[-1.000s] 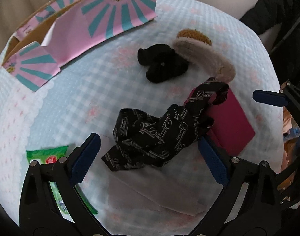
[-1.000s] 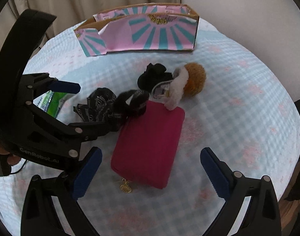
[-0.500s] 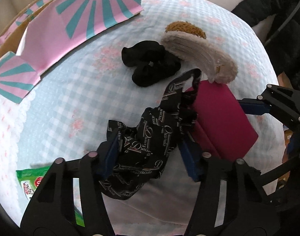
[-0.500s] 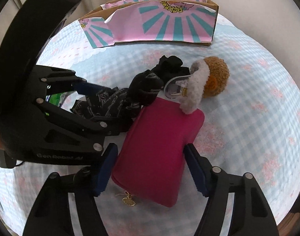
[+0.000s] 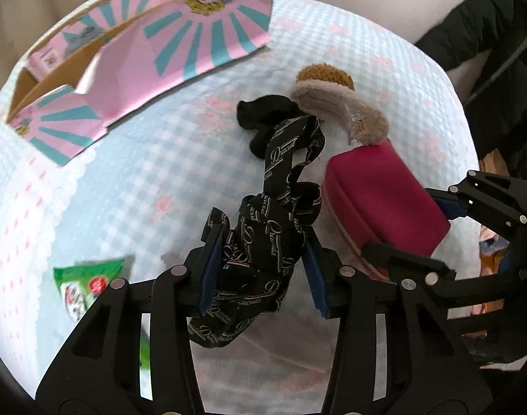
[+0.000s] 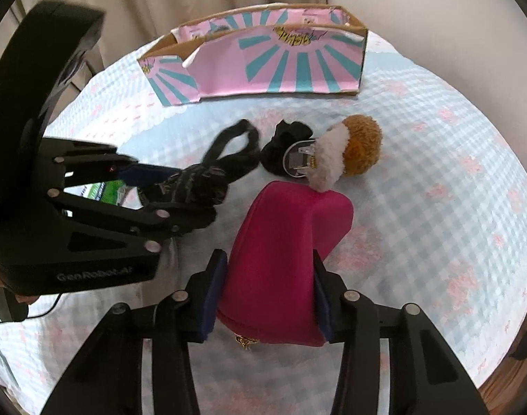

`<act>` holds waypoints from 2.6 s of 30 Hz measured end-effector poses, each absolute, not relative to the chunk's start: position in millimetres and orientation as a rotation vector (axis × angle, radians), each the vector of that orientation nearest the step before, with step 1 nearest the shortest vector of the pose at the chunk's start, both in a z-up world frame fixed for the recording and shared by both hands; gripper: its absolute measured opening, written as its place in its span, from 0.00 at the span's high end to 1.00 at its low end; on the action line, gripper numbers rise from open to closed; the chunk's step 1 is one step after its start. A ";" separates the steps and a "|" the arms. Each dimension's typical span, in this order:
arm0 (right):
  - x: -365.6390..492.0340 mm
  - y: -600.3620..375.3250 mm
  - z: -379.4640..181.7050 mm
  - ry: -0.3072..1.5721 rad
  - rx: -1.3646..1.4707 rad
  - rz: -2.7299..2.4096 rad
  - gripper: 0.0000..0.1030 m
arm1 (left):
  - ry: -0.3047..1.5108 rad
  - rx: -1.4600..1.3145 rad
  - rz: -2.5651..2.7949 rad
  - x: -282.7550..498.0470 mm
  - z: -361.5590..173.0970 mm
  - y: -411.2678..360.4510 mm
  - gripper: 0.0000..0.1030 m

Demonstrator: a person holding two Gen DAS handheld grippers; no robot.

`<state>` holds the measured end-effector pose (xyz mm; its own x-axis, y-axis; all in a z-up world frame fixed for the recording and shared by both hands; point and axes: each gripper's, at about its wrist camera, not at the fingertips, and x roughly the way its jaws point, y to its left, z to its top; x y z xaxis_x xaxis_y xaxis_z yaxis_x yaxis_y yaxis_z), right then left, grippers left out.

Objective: Organize soft objects
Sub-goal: 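Grasp the black patterned scarf with the left tool while the right tool grasps the pink pouch, then carry the black scarf and pink pouch over the pink box with both tools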

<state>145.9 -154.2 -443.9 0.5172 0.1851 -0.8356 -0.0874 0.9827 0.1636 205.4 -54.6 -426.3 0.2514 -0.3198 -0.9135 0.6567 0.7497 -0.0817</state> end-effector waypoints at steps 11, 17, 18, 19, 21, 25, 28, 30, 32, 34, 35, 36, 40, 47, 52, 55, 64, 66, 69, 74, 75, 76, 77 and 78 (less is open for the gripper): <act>128.3 -151.8 -368.3 0.945 0.108 0.167 0.59 | 1.100 0.225 -0.607 184.1 -351.0 -31.1 0.61; 118.7 -150.0 -310.2 0.884 0.091 0.170 0.59 | 1.046 0.155 -0.562 173.6 -288.6 -17.4 0.61; 117.6 -150.2 -301.5 0.878 0.091 0.171 0.59 | 1.035 0.144 -0.556 170.9 -277.5 -13.7 0.61; 116.0 -150.9 -291.6 0.868 0.090 0.172 0.59 | 1.024 0.134 -0.549 169.7 -267.7 -11.8 0.61; 111.1 -152.4 -271.1 0.844 0.086 0.175 0.59 | 1.000 0.112 -0.530 167.2 -244.8 -8.7 0.61; 107.7 -156.1 -231.1 0.798 0.083 0.182 0.59 | 0.954 0.090 -0.498 165.1 -204.5 -6.5 0.61; 106.7 -157.2 -205.0 0.763 0.069 0.191 0.59 | 0.920 0.099 -0.467 165.0 -177.1 -9.8 0.61; 107.5 -158.4 -189.5 0.740 0.059 0.200 0.59 | 0.899 0.090 -0.451 166.9 -159.2 -13.5 0.61; 111.6 -163.3 -173.4 0.721 0.059 0.209 0.59 | 0.883 0.083 -0.437 170.0 -147.1 -16.6 0.61; 112.9 -170.0 -161.1 0.704 0.066 0.220 0.59 | 0.866 0.074 -0.415 172.5 -135.7 -21.7 0.61; 115.7 -172.7 -156.5 0.698 0.066 0.224 0.59 | 0.861 0.069 -0.406 174.9 -132.5 -24.3 0.61; 118.2 -176.0 -152.2 0.691 0.065 0.232 0.59 | 0.854 0.057 -0.388 181.0 -127.9 -27.5 0.61; 144.4 -187.6 -138.1 0.674 0.047 0.283 0.59 | 0.852 0.033 -0.341 206.4 -120.8 -37.9 0.61; 217.8 -209.1 -132.3 0.671 0.030 0.367 0.59 | 0.861 -0.016 -0.251 271.9 -120.8 -55.6 0.61; 279.5 -220.2 -145.6 0.713 0.003 0.432 0.59 | 0.908 -0.044 -0.181 330.4 -144.1 -61.8 0.61; 318.8 -222.1 -163.6 0.751 -0.010 0.464 0.59 | 0.956 -0.063 -0.152 364.1 -170.2 -60.8 0.61; 405.3 -214.0 -245.8 0.904 -0.033 0.521 0.59 | 1.139 -0.093 -0.128 441.6 -260.6 -58.8 0.61; 414.9 -210.7 -264.5 0.938 -0.028 0.536 0.59 | 1.183 -0.112 -0.125 455.5 -279.9 -56.8 0.61; 428.9 -204.6 -290.0 0.985 -0.033 0.562 0.59 | 1.233 -0.109 -0.111 474.4 -309.1 -55.6 0.61; 438.1 -180.7 -328.3 1.035 -0.081 0.612 0.59 | 1.305 -0.101 -0.095 496.1 -351.6 -55.5 0.61; 439.7 -174.9 -336.5 1.045 -0.095 0.617 0.59 | 1.317 -0.098 -0.096 501.1 -360.0 -54.9 0.61; 444.4 -172.8 -342.1 1.052 -0.104 0.619 0.59 | 1.322 -0.094 -0.097 503.9 -364.9 -54.9 0.61; 446.6 -168.3 -349.0 1.062 -0.114 0.621 0.59 | 1.325 -0.089 -0.097 506.3 -368.1 -54.9 0.61; 447.9 -166.7 -354.0 1.070 -0.117 0.625 0.59 | 1.325 -0.081 -0.100 509.9 -371.1 -55.4 0.61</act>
<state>447.9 -166.7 -354.0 0.3260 0.4211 -0.8464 -0.5305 0.8225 0.2049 509.9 -55.4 -371.1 0.2404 -0.1194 -0.9633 0.0265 0.9928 -0.1164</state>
